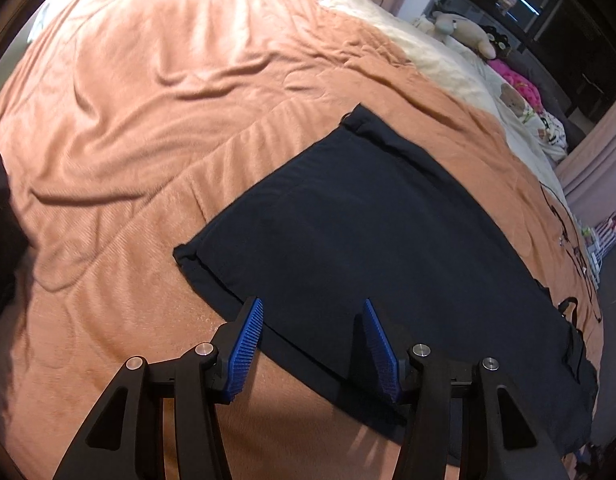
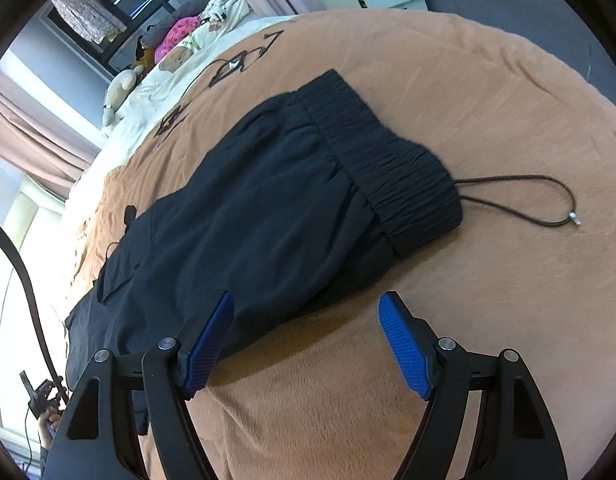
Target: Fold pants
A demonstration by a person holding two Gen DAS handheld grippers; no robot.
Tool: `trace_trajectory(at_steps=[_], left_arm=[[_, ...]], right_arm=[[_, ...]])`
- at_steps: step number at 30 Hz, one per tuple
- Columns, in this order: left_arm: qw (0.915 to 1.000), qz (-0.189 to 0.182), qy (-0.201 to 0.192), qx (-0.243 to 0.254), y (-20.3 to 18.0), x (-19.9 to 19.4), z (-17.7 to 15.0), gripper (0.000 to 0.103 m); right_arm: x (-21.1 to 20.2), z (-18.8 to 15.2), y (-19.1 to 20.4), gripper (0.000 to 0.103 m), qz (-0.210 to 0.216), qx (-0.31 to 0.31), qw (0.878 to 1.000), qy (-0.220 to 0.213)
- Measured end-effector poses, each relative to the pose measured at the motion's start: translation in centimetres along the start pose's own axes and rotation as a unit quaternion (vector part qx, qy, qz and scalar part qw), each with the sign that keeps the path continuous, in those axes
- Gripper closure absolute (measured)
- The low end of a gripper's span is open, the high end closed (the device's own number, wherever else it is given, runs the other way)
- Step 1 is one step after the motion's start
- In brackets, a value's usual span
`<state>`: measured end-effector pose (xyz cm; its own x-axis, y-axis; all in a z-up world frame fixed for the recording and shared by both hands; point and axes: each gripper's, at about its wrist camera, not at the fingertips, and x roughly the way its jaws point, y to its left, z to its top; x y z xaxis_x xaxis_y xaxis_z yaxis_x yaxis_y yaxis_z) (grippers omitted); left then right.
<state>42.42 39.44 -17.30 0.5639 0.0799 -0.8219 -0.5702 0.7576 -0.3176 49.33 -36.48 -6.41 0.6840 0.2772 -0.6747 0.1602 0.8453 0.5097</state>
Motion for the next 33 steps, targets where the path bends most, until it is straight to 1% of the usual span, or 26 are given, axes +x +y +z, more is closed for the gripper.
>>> trace_trajectory(at_steps=[3, 6, 7, 10, 13, 14, 15, 16, 17, 18, 19, 20, 23, 25, 27, 28, 29, 30, 31, 32, 33], left_arm=[[0.9995, 0.008, 0.01, -0.028, 1.1, 1.0, -0.3, 0.049], [0.9988, 0.0, 0.005, -0.048, 1.8, 0.8, -0.8, 0.049], [0.9986, -0.008, 0.003, -0.052, 1.9, 0.7, -0.9, 0.049], [0.9984, -0.011, 0.007, -0.055, 2.1, 1.0, -0.8, 0.049], [0.9982, -0.006, 0.001, -0.06, 2.0, 1.3, -0.3, 0.049], [0.9981, -0.002, -0.001, -0.062, 2.0, 1.4, -0.3, 0.052], [0.998, 0.002, -0.002, -0.063, 2.0, 1.5, -0.2, 0.062], [0.9978, 0.017, -0.005, -0.064, 2.0, 1.4, -0.2, 0.071], [0.9976, 0.026, -0.008, -0.064, 2.1, 1.4, -0.2, 0.095], [0.9973, 0.036, -0.012, -0.064, 2.3, 1.2, -0.2, 0.102], [0.9967, 0.045, -0.023, -0.064, 2.4, 0.7, -0.2, 0.102], [0.9963, 0.045, -0.03, -0.066, 2.6, 0.3, -0.2, 0.102], [0.9959, 0.047, -0.038, -0.067, 3.2, -0.4, -0.1, 0.102], [0.9961, 0.046, -0.036, -0.066, 3.5, -0.3, 0.0, 0.102], [0.9968, 0.047, -0.02, -0.061, 3.5, 0.2, 0.1, 0.102], [0.9968, 0.045, -0.006, -0.066, 3.5, 0.5, 0.1, 0.101], [0.9967, 0.043, -0.002, -0.069, 3.5, 0.6, 0.1, 0.094], [0.9966, 0.04, -0.001, -0.072, 3.5, 0.5, 0.1, 0.081], [0.9966, 0.035, -0.005, -0.075, 3.7, 0.2, -0.1, 0.072], [0.9966, 0.032, -0.008, -0.076, 3.7, 0.0, -0.1, 0.056], [0.9965, 0.033, -0.011, -0.075, 3.6, -0.3, -0.3, 0.052]], right_arm=[[0.3, 0.0, -0.5, 0.028, -0.001, 0.008, 1.0, 0.0], [0.2, 0.0, -0.4, 0.028, 0.0, 0.011, 1.0, -0.004], [0.3, -0.2, -0.1, 0.028, 0.002, 0.01, 1.0, -0.004], [0.6, -0.4, 0.4, 0.028, 0.004, 0.001, 1.0, -0.002], [1.0, -0.5, 0.8, 0.028, -0.005, -0.005, 1.0, -0.001], [1.1, -0.5, 0.8, 0.028, -0.007, -0.006, 1.0, -0.002], [1.1, -0.5, 1.0, 0.028, -0.008, -0.006, 1.0, -0.003], [1.2, -0.5, 1.0, 0.028, -0.009, -0.007, 1.0, -0.003], [1.1, -0.5, 1.0, 0.028, -0.009, -0.007, 1.0, -0.004], [1.1, -0.6, 1.0, 0.028, -0.009, -0.007, 1.0, -0.004], [1.1, -0.6, 1.0, 0.028, -0.008, -0.008, 1.0, -0.004], [1.2, -0.6, 1.2, 0.028, -0.009, -0.01, 1.0, -0.005], [1.2, -0.7, 1.4, 0.028, -0.013, -0.018, 1.0, -0.005], [1.2, -0.7, 1.4, 0.028, -0.013, -0.018, 1.0, -0.005], [1.1, -0.6, 1.3, 0.028, -0.012, -0.017, 1.0, -0.005], [0.9, -0.6, 1.2, 0.028, -0.012, -0.017, 1.0, -0.005], [0.8, -0.6, 1.2, 0.028, -0.012, -0.017, 1.0, -0.005], [0.9, -0.5, 1.3, 0.028, -0.012, -0.018, 1.0, -0.004], [0.7, -0.5, 1.3, 0.028, -0.012, -0.018, 1.0, -0.004], [0.6, -0.6, 1.2, 0.028, -0.011, -0.018, 1.0, -0.004], [0.4, -0.6, 1.1, 0.028, -0.01, -0.018, 1.0, -0.004]])
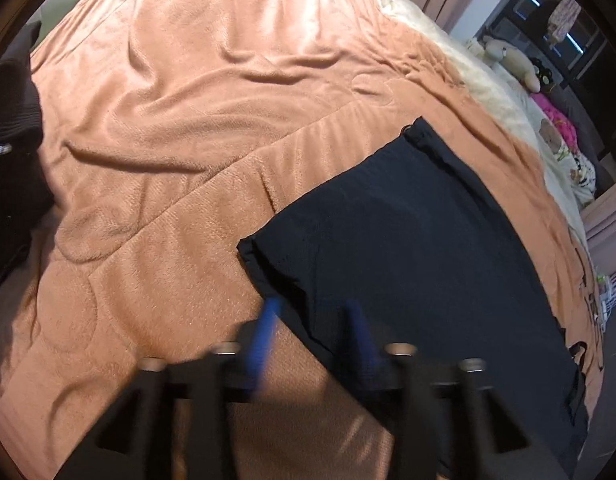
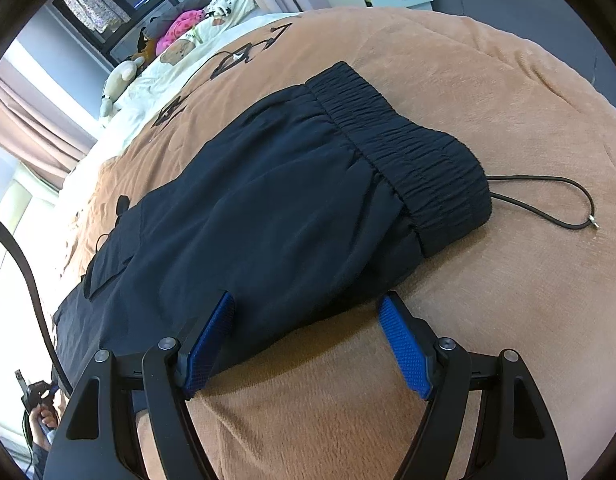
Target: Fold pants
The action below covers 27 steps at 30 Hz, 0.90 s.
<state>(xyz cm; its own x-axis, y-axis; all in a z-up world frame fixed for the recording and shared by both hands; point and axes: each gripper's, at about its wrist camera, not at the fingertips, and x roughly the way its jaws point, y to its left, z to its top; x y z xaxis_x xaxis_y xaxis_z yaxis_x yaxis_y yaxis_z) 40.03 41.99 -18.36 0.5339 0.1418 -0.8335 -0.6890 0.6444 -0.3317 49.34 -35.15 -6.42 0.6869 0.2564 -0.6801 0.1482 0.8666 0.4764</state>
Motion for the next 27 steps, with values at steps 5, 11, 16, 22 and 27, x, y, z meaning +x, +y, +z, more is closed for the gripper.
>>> trace_trajectory(at_steps=[5, 11, 16, 22, 27], left_arm=[[0.9994, -0.018, 0.023, -0.018, 0.7, 0.4, -0.6, 0.052], [0.9984, -0.037, 0.011, -0.041, 0.9, 1.4, -0.3, 0.05], [0.9975, -0.048, -0.014, -0.049, 0.7, 1.7, 0.4, 0.053], [0.9935, -0.095, -0.022, -0.059, 0.7, 0.8, 0.4, 0.068], [0.9946, -0.093, 0.007, -0.045, 0.2, 2.1, -0.4, 0.068]], right_arm=[[-0.3, -0.4, -0.2, 0.028, 0.008, -0.003, 1.0, 0.007], [-0.1, -0.5, -0.8, 0.028, 0.013, 0.013, 1.0, 0.006], [0.3, -0.5, -0.7, 0.028, 0.015, 0.015, 1.0, -0.003], [0.2, -0.7, -0.8, 0.028, 0.035, 0.033, 0.999, -0.024], [0.6, -1.4, -1.3, 0.028, 0.047, 0.046, 0.998, -0.019]])
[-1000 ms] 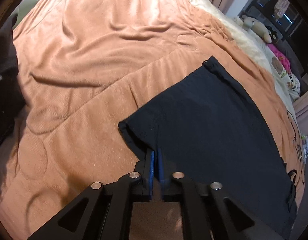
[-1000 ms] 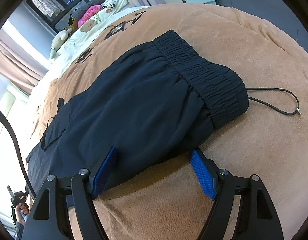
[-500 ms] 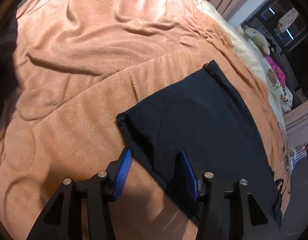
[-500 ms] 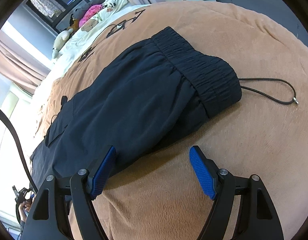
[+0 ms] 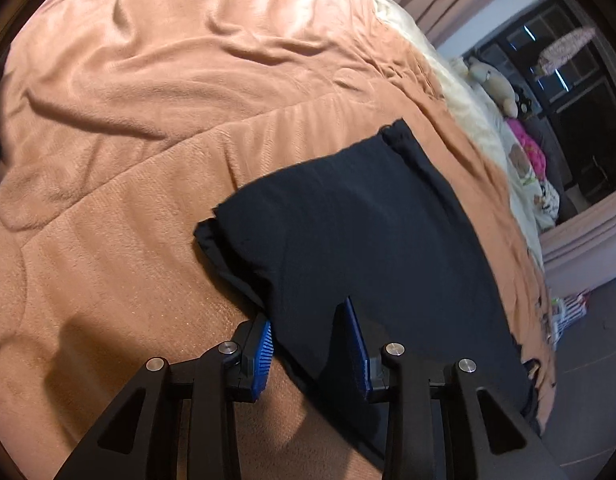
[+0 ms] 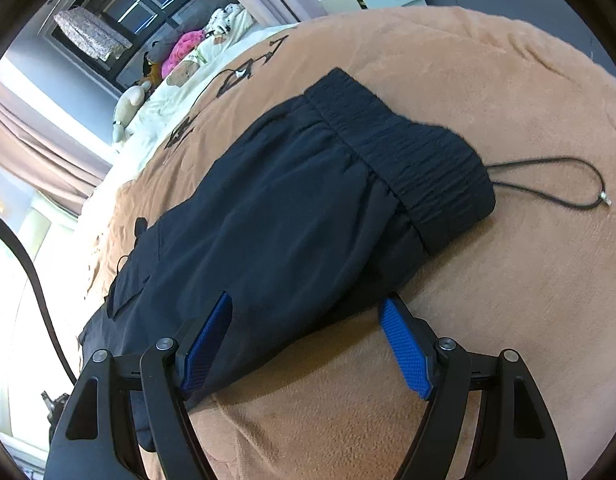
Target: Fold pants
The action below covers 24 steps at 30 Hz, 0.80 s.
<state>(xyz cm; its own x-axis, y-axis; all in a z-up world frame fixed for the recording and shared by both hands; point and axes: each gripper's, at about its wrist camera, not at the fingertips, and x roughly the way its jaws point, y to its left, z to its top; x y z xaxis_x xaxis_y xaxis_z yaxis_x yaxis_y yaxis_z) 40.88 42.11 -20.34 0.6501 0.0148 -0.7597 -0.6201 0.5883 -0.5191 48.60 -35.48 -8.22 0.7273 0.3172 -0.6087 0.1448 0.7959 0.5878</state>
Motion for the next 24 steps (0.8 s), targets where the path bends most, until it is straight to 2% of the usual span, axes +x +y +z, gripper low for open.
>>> trace_trajectory(at_steps=[3, 4, 5, 6, 10, 11, 12, 13, 15, 18, 24], left_arm=[[0.9998, 0.014, -0.006, 0.015, -0.7, 0.4, 0.3, 0.071], [0.9997, 0.019, -0.011, 0.013, -0.8, 0.4, 0.5, 0.076], [0.9996, 0.024, -0.013, 0.01, -0.8, 0.5, 0.7, 0.088], [0.9995, 0.027, -0.014, 0.008, -0.8, 0.5, 0.7, 0.093], [0.9989, 0.031, -0.027, 0.02, -1.1, -0.1, 0.8, 0.098], [0.9988, 0.031, -0.03, 0.022, -1.2, -0.2, 0.9, 0.099], [0.9988, 0.03, -0.032, 0.023, -1.3, -0.5, 1.0, 0.099], [0.9988, 0.028, -0.033, 0.022, -1.4, -0.8, 1.1, 0.099], [0.9988, 0.024, -0.037, 0.019, -1.6, -1.5, 1.4, 0.1], [0.9985, 0.021, -0.046, 0.024, -2.2, -2.6, 1.7, 0.1], [0.9973, 0.003, -0.065, 0.033, -4.0, -6.6, 2.2, 0.1]], right_arm=[[0.3, 0.1, 0.0, 0.028, -0.002, 0.001, 1.0, -0.002], [0.4, 0.2, 0.0, 0.028, -0.002, 0.003, 1.0, -0.003], [0.6, 0.3, -0.1, 0.028, -0.001, 0.005, 1.0, -0.006], [0.6, 0.4, -0.1, 0.028, 0.0, 0.007, 1.0, -0.008], [1.1, 0.7, -0.4, 0.028, 0.009, 0.019, 1.0, -0.019], [1.1, 0.8, -0.4, 0.031, 0.011, 0.021, 0.999, -0.022], [1.2, 0.8, -0.5, 0.051, 0.009, 0.023, 0.999, -0.027], [1.3, 0.9, -0.7, 0.079, 0.004, 0.025, 0.999, -0.026], [1.3, 1.3, -1.5, 0.098, 0.012, 0.043, 0.999, -0.022], [0.2, 1.6, -0.9, 0.102, 0.019, 0.033, 0.999, -0.034], [-2.6, 1.9, 1.4, 0.103, 0.026, -0.006, 0.999, -0.047]])
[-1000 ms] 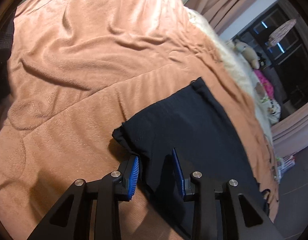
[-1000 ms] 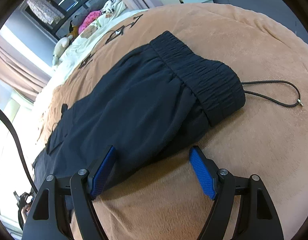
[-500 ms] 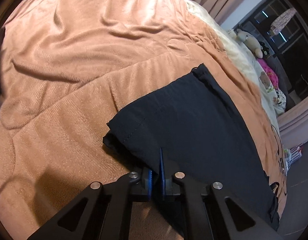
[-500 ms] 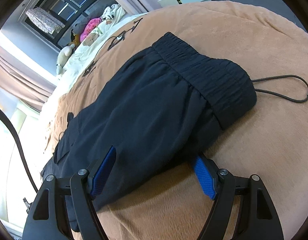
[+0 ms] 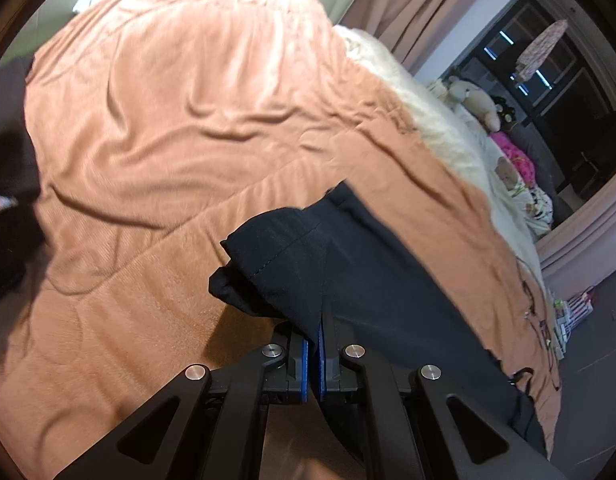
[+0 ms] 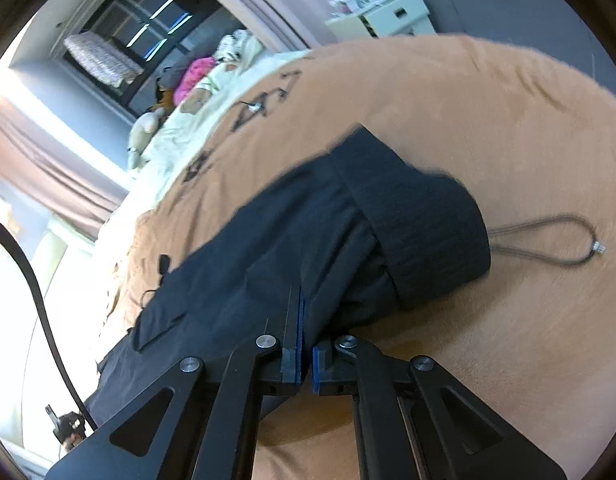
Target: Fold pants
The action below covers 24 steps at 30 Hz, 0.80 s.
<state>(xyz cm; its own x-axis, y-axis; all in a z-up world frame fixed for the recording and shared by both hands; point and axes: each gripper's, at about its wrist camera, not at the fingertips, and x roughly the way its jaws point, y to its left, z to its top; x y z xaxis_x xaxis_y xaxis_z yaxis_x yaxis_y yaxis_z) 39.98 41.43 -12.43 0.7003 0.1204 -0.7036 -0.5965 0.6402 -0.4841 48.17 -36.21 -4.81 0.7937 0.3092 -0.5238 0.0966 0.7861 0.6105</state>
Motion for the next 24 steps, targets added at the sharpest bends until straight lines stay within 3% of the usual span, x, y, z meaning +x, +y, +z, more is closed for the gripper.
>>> trace_trajectory(at_steps=[9, 24], left_arm=[[0.9999, -0.005, -0.013, 0.004, 0.5, -6.3, -1.1, 0.1], [0.9998, 0.007, -0.019, -0.007, 6.5, -15.4, -7.5, 0.1]], right_arm=[[-3.2, 0.3, 1.0, 0.103, -0.002, -0.028, 0.999, 0.017], [-8.6, 0.4, 0.9, 0.103, -0.01, -0.055, 0.997, 0.057]])
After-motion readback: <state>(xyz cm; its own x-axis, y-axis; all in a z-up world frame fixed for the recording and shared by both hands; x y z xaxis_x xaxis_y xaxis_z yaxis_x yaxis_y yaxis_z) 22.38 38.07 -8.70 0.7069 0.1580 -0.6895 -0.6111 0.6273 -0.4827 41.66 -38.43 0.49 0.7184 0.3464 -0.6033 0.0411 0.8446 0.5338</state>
